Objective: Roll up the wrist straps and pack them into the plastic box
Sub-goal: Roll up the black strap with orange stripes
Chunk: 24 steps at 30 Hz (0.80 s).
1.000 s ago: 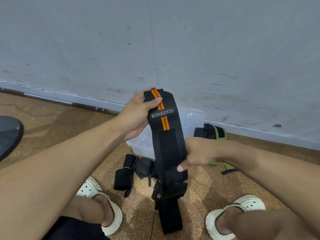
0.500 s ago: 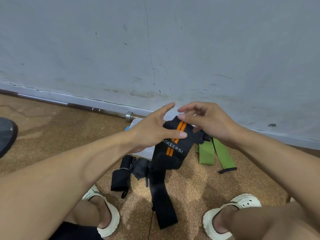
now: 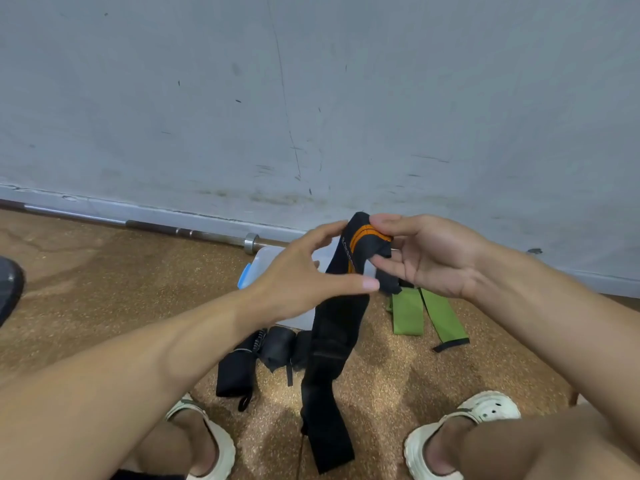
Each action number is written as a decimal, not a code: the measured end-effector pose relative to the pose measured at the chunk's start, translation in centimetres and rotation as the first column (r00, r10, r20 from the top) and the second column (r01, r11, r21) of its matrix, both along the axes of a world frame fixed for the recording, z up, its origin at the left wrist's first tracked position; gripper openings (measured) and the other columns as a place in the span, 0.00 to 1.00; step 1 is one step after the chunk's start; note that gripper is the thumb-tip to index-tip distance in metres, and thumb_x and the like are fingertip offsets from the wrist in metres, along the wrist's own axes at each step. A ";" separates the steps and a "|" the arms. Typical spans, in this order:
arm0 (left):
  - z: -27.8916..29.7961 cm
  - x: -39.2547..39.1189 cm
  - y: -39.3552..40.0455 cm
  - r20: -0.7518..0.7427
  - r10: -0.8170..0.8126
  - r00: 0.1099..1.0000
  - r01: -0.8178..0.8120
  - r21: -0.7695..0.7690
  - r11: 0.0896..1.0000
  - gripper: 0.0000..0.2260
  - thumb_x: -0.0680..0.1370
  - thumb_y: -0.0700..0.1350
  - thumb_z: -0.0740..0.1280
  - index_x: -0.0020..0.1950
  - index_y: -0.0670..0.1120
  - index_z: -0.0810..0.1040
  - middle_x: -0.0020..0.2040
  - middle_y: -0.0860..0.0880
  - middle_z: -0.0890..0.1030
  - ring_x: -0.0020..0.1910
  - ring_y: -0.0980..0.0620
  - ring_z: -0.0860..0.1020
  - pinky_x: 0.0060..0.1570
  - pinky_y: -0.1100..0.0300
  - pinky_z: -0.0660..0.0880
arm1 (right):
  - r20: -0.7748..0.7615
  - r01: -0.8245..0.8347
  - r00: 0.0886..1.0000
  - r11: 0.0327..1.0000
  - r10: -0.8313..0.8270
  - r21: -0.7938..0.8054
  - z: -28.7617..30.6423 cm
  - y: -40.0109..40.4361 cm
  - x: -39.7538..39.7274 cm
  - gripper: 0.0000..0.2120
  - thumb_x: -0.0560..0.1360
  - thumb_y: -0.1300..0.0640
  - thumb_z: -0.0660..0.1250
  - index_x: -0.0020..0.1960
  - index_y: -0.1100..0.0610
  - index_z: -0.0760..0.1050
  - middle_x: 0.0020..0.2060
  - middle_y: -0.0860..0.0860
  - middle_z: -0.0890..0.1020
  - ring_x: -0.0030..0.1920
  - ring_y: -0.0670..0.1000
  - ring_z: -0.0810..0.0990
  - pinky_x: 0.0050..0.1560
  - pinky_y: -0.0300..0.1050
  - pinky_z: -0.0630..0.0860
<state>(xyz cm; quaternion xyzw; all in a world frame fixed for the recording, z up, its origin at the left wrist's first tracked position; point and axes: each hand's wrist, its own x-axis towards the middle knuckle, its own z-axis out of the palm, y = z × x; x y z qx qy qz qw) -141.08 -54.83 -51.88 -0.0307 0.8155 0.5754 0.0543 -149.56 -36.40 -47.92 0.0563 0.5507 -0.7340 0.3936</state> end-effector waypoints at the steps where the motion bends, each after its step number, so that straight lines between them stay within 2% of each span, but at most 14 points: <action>1: 0.0 0.2 0.3 -0.037 -0.021 0.999 0.020 -0.023 1.000 0.39 0.69 0.57 0.80 0.77 0.63 0.66 0.71 0.64 0.73 0.72 0.69 0.67 0.71 0.62 0.68 | 0.000 0.025 1.000 1.000 -0.025 -0.001 0.2 -0.1 0.2 0.04 0.78 0.63 0.69 0.51 0.59 0.80 0.45 0.57 0.85 0.38 0.52 0.86 0.36 0.42 0.84; 3: 0.1 0.4 0.9 -0.104 -0.004 0.995 0.001 -0.028 1.000 0.27 0.78 0.50 0.73 0.75 0.63 0.70 0.65 0.65 0.79 0.66 0.71 0.72 0.62 0.72 0.69 | -0.028 0.016 0.999 1.000 -0.016 -0.019 0.2 -0.3 0.4 0.04 0.75 0.61 0.71 0.49 0.58 0.80 0.46 0.56 0.85 0.41 0.52 0.87 0.41 0.44 0.85; 4: 0.2 0.3 1.1 -0.116 0.027 0.993 -0.029 -0.015 0.999 0.21 0.81 0.47 0.69 0.73 0.62 0.73 0.61 0.65 0.81 0.62 0.70 0.75 0.59 0.73 0.69 | -0.045 -0.005 0.999 0.999 0.003 -0.037 0.2 -0.4 0.6 0.07 0.72 0.60 0.73 0.49 0.57 0.79 0.46 0.55 0.85 0.42 0.52 0.87 0.42 0.43 0.85; 6: 0.4 0.0 1.0 -0.111 0.082 0.990 -0.074 0.073 0.995 0.17 0.84 0.41 0.63 0.68 0.58 0.79 0.54 0.61 0.85 0.57 0.63 0.80 0.60 0.67 0.73 | -0.153 -0.040 0.987 0.999 0.038 -0.007 0.2 -0.4 0.9 0.14 0.68 0.58 0.76 0.50 0.55 0.75 0.44 0.53 0.86 0.42 0.50 0.86 0.42 0.42 0.83; 7: 0.4 -0.1 0.9 -0.094 0.088 0.992 -0.075 0.132 0.988 0.16 0.84 0.39 0.62 0.66 0.55 0.81 0.54 0.57 0.86 0.57 0.58 0.82 0.61 0.63 0.75 | -0.278 -0.039 0.959 0.996 0.059 0.077 0.1 -0.3 1.0 0.16 0.68 0.58 0.77 0.51 0.54 0.74 0.42 0.51 0.86 0.40 0.48 0.85 0.42 0.41 0.82; 10: 0.6 -0.4 0.3 0.000 0.070 0.998 -0.067 0.291 0.954 0.11 0.83 0.37 0.62 0.60 0.44 0.83 0.52 0.44 0.86 0.53 0.48 0.84 0.55 0.57 0.79 | -0.646 0.067 0.741 0.937 0.184 0.344 0.1 -0.1 1.0 0.23 0.67 0.57 0.82 0.56 0.55 0.74 0.37 0.49 0.84 0.34 0.44 0.80 0.38 0.35 0.75; 12: 0.5 -0.5 0.2 0.076 0.083 0.994 -0.107 0.391 0.914 0.09 0.83 0.37 0.61 0.56 0.42 0.81 0.46 0.43 0.85 0.47 0.48 0.83 0.50 0.55 0.78 | -0.741 0.096 0.617 0.909 0.266 0.406 0.2 0.0 0.9 0.28 0.65 0.52 0.83 0.61 0.51 0.76 0.36 0.47 0.80 0.34 0.44 0.76 0.36 0.32 0.72; 14: 0.4 -0.4 0.4 0.147 0.100 0.984 -0.159 0.479 0.863 0.10 0.83 0.37 0.59 0.58 0.40 0.79 0.47 0.42 0.84 0.48 0.45 0.83 0.50 0.52 0.78 | -0.753 0.089 0.554 0.873 0.356 0.479 0.3 0.1 0.6 0.26 0.64 0.46 0.82 0.60 0.46 0.80 0.38 0.46 0.77 0.37 0.47 0.75 0.38 0.33 0.70; 17: 0.3 -0.3 0.7 0.226 0.058 0.972 -0.185 0.590 0.786 0.15 0.84 0.37 0.56 0.66 0.37 0.77 0.56 0.39 0.85 0.55 0.42 0.84 0.53 0.51 0.81 | -0.703 0.014 0.569 0.849 0.427 0.528 0.3 0.3 0.5 0.18 0.63 0.41 0.78 0.50 0.46 0.84 0.41 0.49 0.82 0.44 0.51 0.81 0.47 0.41 0.78; 18: 0.4 -0.2 0.6 0.243 0.002 0.970 -0.159 0.631 0.759 0.17 0.84 0.39 0.54 0.68 0.38 0.77 0.58 0.39 0.84 0.57 0.42 0.83 0.56 0.51 0.81 | -0.688 -0.014 0.588 0.856 0.425 0.517 0.2 0.4 0.5 0.17 0.63 0.42 0.79 0.48 0.48 0.84 0.42 0.51 0.84 0.43 0.51 0.82 0.49 0.45 0.80; 20: 0.6 0.0 0.6 0.241 -0.127 0.962 -0.082 0.701 0.708 0.21 0.84 0.43 0.51 0.72 0.40 0.75 0.64 0.38 0.81 0.64 0.39 0.80 0.65 0.45 0.75 | -0.697 -0.015 0.608 0.884 0.380 0.468 -0.1 0.4 0.5 0.13 0.67 0.49 0.80 0.47 0.52 0.83 0.38 0.49 0.86 0.38 0.47 0.81 0.43 0.43 0.79; 22: 0.8 -0.1 0.5 0.236 -0.171 0.957 -0.061 0.736 0.674 0.24 0.83 0.48 0.50 0.73 0.40 0.73 0.65 0.37 0.80 0.62 0.39 0.80 0.65 0.44 0.72 | -0.740 0.062 0.589 0.895 0.325 0.442 -0.4 0.2 0.4 0.12 0.68 0.53 0.81 0.47 0.54 0.82 0.37 0.49 0.86 0.36 0.49 0.78 0.39 0.44 0.76; 24: 1.0 -0.2 0.6 0.249 -0.180 0.952 -0.075 0.756 0.650 0.26 0.84 0.54 0.51 0.74 0.41 0.73 0.66 0.36 0.80 0.64 0.37 0.80 0.64 0.44 0.73 | -0.800 0.155 0.524 0.891 0.293 0.428 -0.8 0.1 0.3 0.13 0.66 0.51 0.83 0.45 0.50 0.81 0.40 0.51 0.86 0.34 0.50 0.77 0.38 0.47 0.76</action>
